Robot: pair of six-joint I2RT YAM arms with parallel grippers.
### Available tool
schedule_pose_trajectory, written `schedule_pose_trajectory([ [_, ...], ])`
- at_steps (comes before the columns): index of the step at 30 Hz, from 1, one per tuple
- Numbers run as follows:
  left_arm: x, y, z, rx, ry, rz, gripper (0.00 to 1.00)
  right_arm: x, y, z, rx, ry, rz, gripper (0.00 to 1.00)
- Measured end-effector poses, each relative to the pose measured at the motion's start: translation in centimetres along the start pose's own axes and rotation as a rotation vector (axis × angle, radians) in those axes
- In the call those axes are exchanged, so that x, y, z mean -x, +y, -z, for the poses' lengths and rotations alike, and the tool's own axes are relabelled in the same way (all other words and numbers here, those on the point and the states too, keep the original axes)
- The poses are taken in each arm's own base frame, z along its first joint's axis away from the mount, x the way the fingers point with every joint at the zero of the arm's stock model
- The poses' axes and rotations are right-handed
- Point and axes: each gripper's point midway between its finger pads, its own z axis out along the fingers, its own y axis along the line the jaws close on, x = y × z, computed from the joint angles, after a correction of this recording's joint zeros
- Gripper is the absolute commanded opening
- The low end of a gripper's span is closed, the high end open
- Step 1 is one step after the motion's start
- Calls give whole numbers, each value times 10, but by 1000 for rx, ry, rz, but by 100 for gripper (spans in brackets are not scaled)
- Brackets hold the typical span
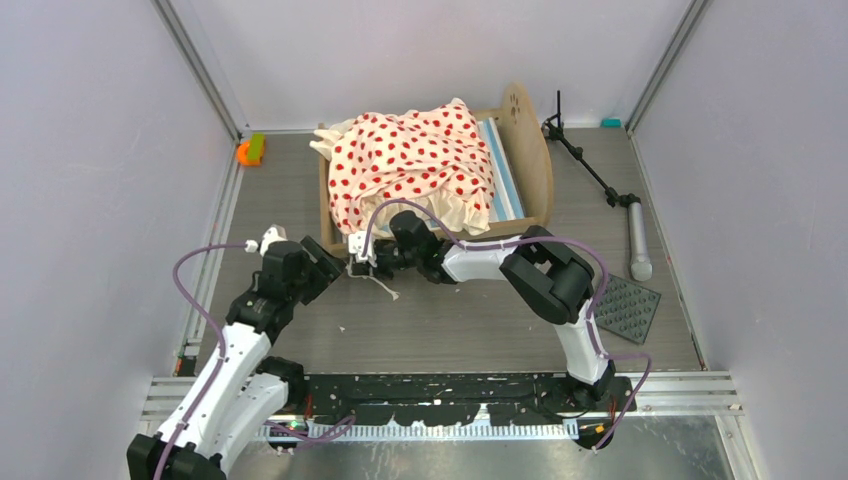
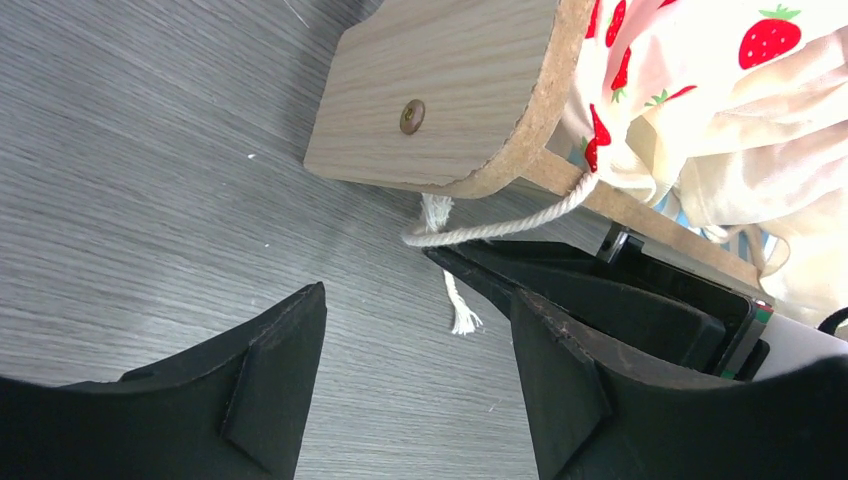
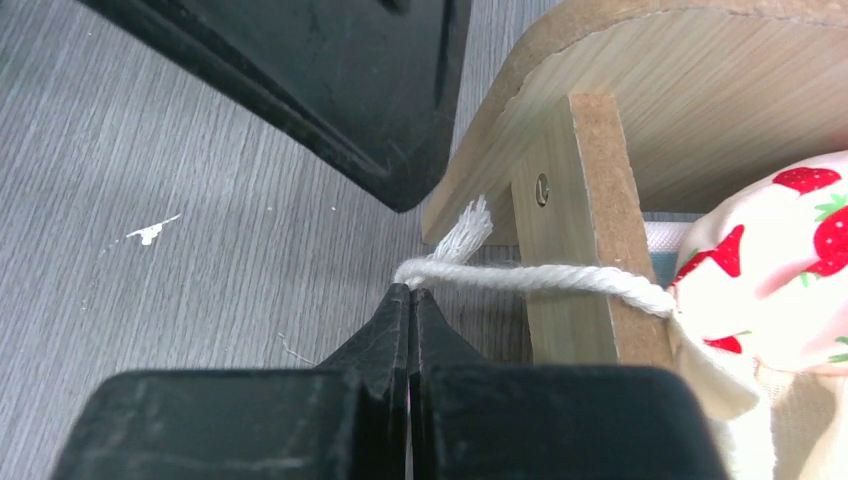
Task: Set up the pet bed
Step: Tie the ropes to the bed frame.
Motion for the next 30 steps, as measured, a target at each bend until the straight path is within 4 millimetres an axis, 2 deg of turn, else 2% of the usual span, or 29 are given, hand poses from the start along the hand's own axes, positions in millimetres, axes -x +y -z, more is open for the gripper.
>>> schedule_pose_trajectory([
  [3,-2,-1,-2,-8,8,0,68,0,0,0,0,-1,12,0],
  [8,-3,0,-5,-4,9,5,61,1,0,0,1,-2,15,0],
  [17,4,4,-10,27,-29,31,60,4,-4,-2,-36,-5,-35,0],
  [24,2,7,-21,54,-21,31,55,6,-9,-3,-89,-5,-95,0],
  [27,0,7,-26,55,-13,35,49,7,-10,-3,-101,-7,-108,0],
  [30,-1,8,-29,59,-10,41,50,7,-11,-3,-106,-10,-113,0],
])
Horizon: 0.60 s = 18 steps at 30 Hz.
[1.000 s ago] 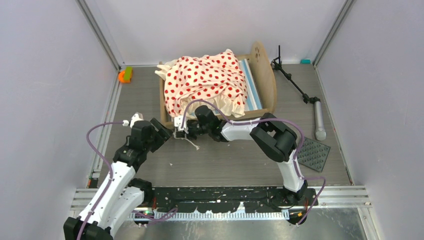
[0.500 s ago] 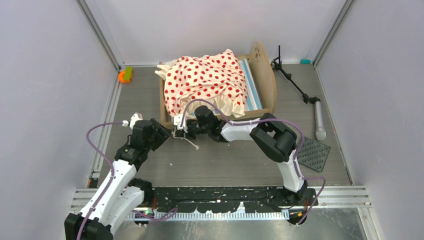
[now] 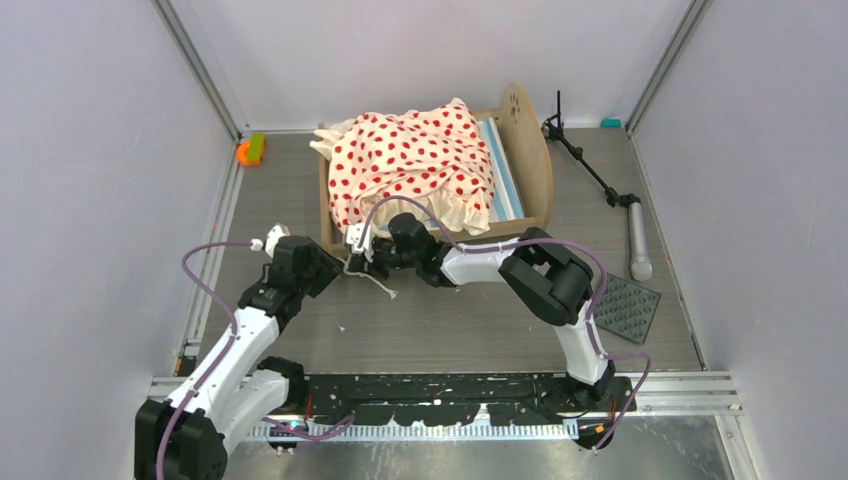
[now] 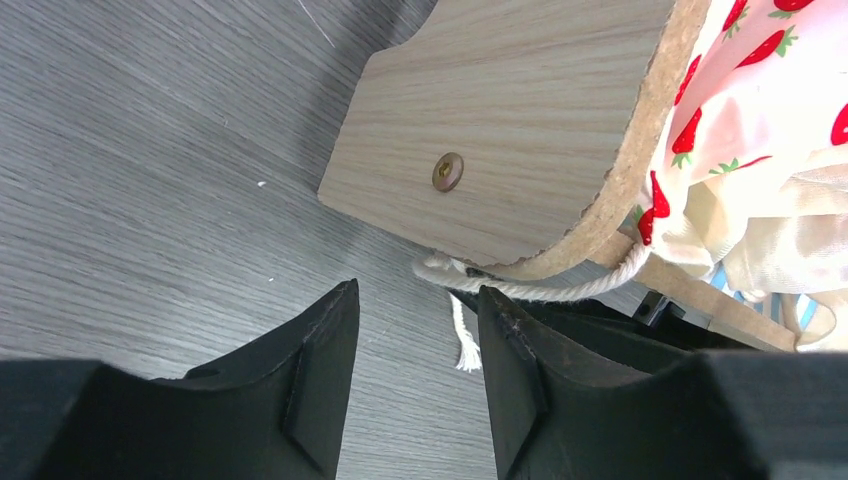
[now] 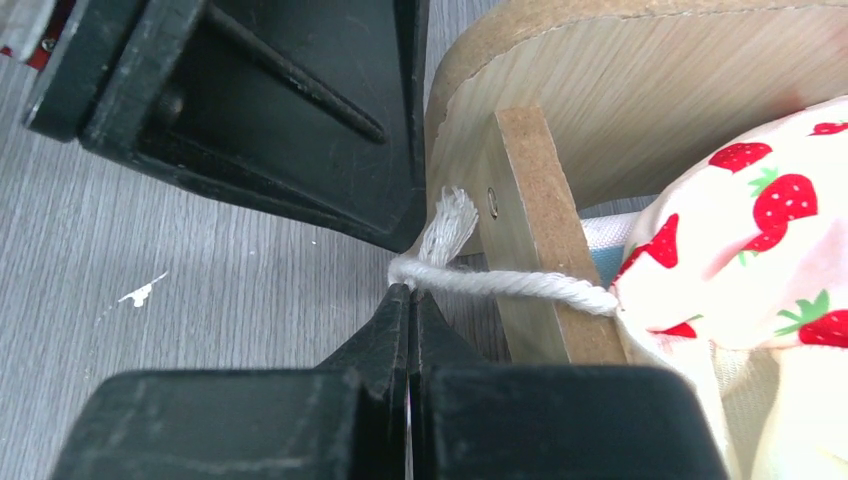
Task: Set up the pet bed
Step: Tie the ropes to the bed frame.
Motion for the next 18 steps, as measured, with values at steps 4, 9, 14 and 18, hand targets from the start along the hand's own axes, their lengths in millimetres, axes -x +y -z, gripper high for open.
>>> schedule_pose_trajectory([
  [4,2,1,-2,9,-11,4,54,-1,0,1,-3,-8,14,0],
  [9,5,2,-6,20,-25,11,53,-6,0,3,2,-7,47,0],
  [14,2,0,-12,19,-4,18,48,-5,1,2,11,-13,62,0],
  [18,-6,-1,-21,21,31,27,48,-2,0,2,8,-25,75,0],
])
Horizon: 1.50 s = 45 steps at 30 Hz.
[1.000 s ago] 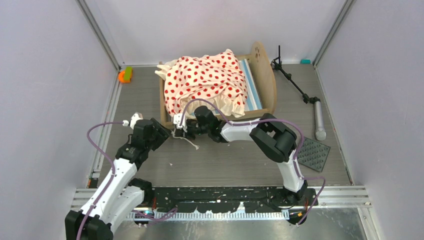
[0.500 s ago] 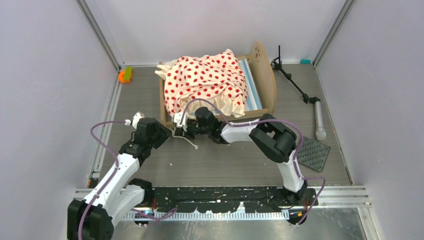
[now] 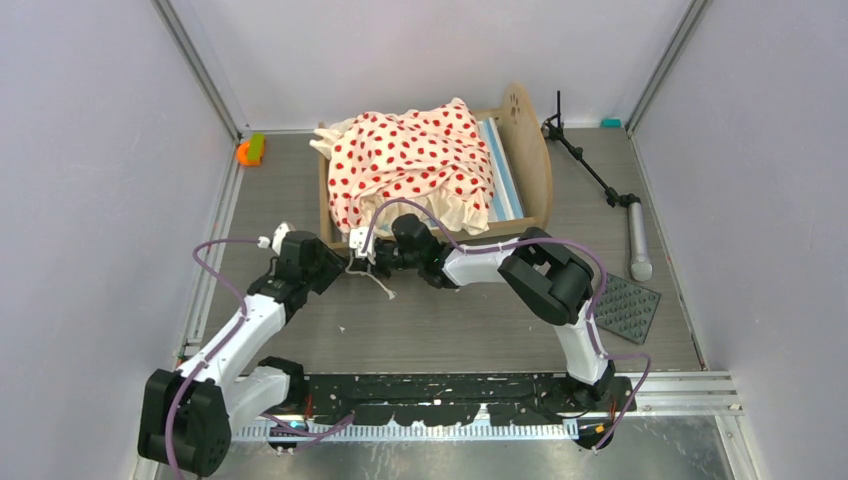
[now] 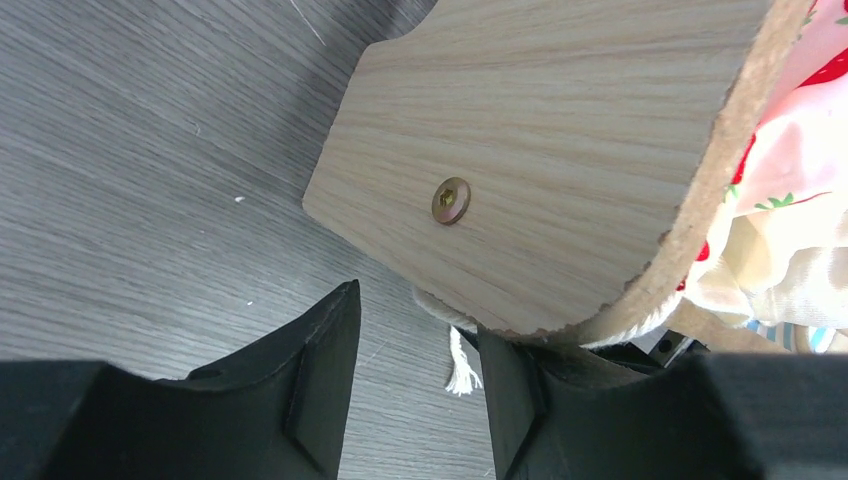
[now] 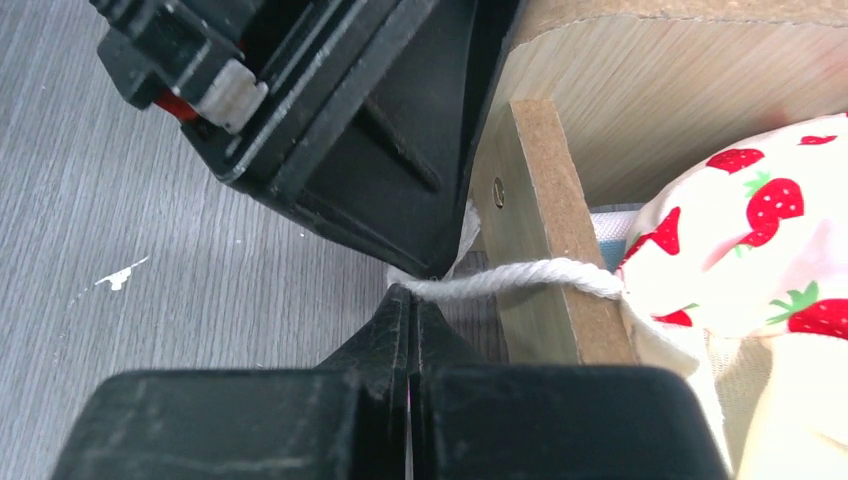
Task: Set up the pet bed
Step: Tie the ropes to the bed frame.
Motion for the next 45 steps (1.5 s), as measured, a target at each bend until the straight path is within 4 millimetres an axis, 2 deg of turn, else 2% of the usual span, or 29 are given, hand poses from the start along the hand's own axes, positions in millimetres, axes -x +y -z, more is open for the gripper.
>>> schedule_pose_trajectory([
  [7,-2,-2,-6,-16,-3,22,47,2,0,0,7,-9,9,0],
  [13,0,-5,-8,-35,-18,38,41,4,2,0,20,-22,12,0],
  [25,3,-10,-16,-58,-37,62,43,6,6,0,43,-30,12,0],
  [27,3,-11,-18,-61,-38,64,35,6,6,0,45,-31,11,0],
  [32,3,-14,-21,-73,-35,69,3,6,6,0,47,-32,11,0],
  [35,3,-16,-21,-81,-37,71,0,6,6,0,44,-31,11,0],
  [36,4,-16,-21,-83,-38,71,0,6,6,0,43,-30,12,4],
  [38,4,-16,-21,-83,-38,70,0,5,5,0,37,-28,11,22],
  [40,4,-16,-20,-83,-42,69,0,5,3,0,28,-26,4,34],
  [45,12,-16,-14,-83,-77,63,0,3,5,11,-5,-13,-8,47],
])
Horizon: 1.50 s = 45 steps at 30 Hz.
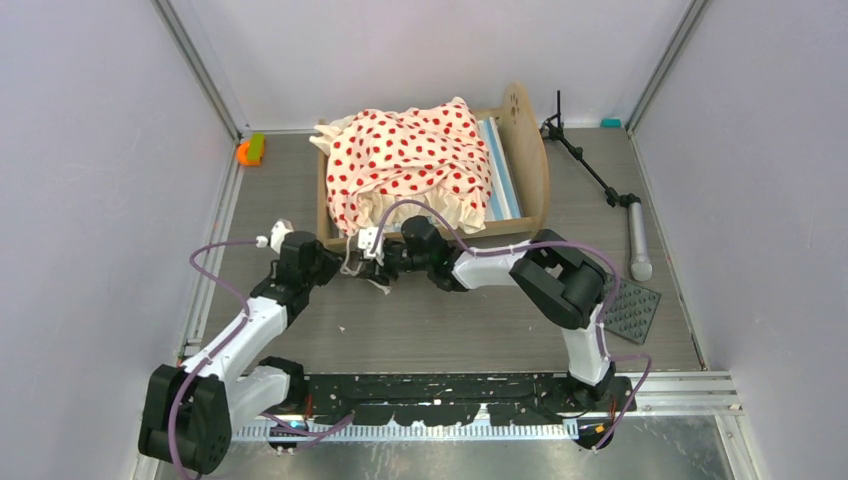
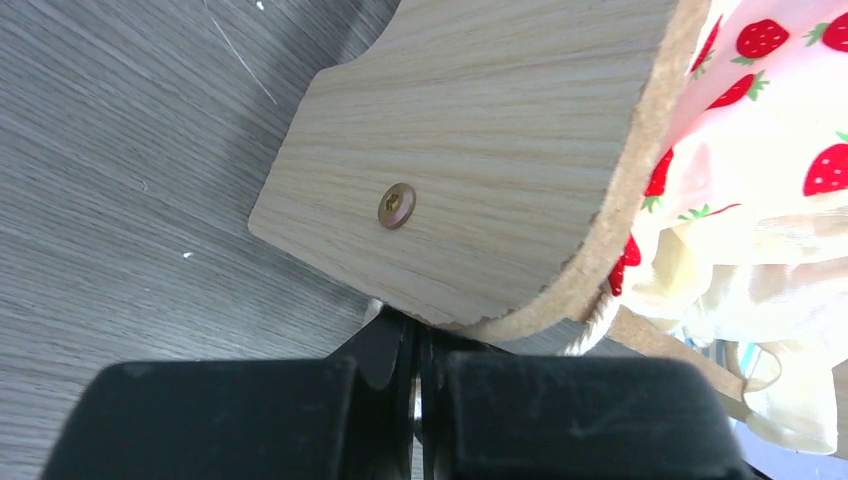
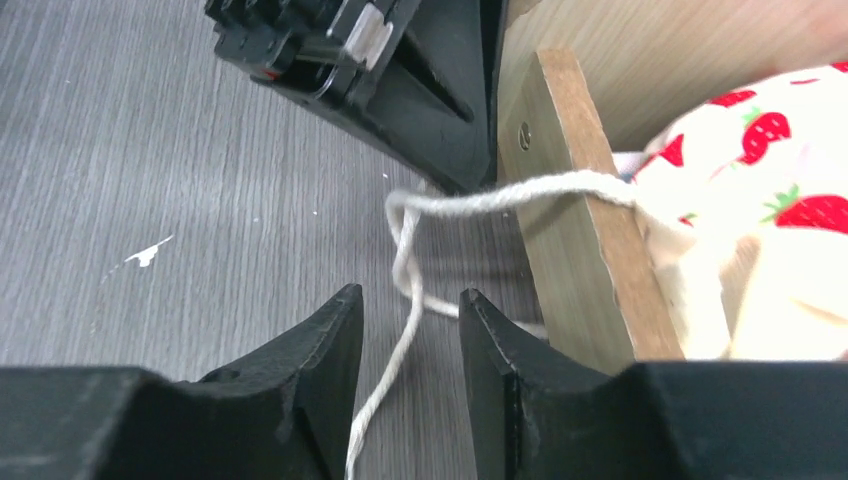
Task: Set up the pet bed
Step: Tie the ropes to the bed frame.
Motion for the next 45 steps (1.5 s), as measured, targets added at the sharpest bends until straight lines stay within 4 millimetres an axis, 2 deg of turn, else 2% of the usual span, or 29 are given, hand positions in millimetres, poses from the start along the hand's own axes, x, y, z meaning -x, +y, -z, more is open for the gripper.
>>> schedule_pose_trajectory([
  [3,4,-1,3,-5,-16,-12,0,5,1,15,-32,16,-20,51],
  [7,5,2,4,6,-24,-26,0,21,-5,32,-90,30,-71,53],
  [9,5,4,4,11,-25,-31,0,23,-7,36,-115,42,-107,65],
  [10,5,4,4,13,-25,-34,0,21,-7,36,-123,53,-132,69],
  [12,5,5,4,16,-25,-40,0,10,-4,38,-128,90,-177,72],
  [20,6,5,6,16,-30,-46,0,-40,4,24,-128,233,-301,72],
  [28,7,5,7,13,-33,-46,0,-48,9,21,-133,296,-300,67],
  [36,7,4,7,12,-34,-45,0,-71,14,21,-224,454,-231,60],
  [39,8,4,8,10,-36,-45,0,-70,15,21,-252,477,-201,50],
  [43,9,4,9,10,-41,-45,0,-71,19,21,-267,501,-179,12],
  [45,9,4,9,11,-43,-45,0,-72,21,22,-272,516,-175,3],
])
